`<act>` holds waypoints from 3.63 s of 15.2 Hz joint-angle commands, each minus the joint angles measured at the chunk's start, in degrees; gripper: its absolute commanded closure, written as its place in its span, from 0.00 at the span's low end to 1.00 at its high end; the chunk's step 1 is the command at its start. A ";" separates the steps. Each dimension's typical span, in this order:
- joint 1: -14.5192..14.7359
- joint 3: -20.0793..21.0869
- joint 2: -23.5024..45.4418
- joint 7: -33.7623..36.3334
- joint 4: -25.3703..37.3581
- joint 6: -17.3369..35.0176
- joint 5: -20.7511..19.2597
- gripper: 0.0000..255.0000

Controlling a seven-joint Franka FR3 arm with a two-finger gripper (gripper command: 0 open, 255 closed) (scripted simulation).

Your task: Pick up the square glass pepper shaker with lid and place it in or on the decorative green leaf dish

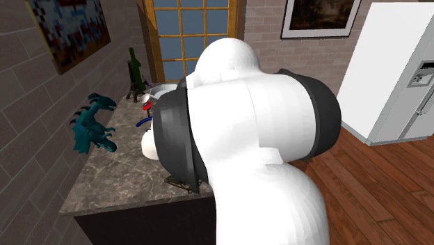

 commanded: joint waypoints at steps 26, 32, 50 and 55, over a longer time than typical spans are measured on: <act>-0.10 -0.14 -1.27 0.46 0.89 -3.07 -0.63 1.00; 0.01 -0.27 -3.03 0.89 3.39 -7.25 -1.24 1.00; 5.34 3.63 -10.87 10.86 2.92 -14.15 -2.80 1.00; 8.68 6.81 -13.18 17.34 0.31 -13.64 -2.67 1.00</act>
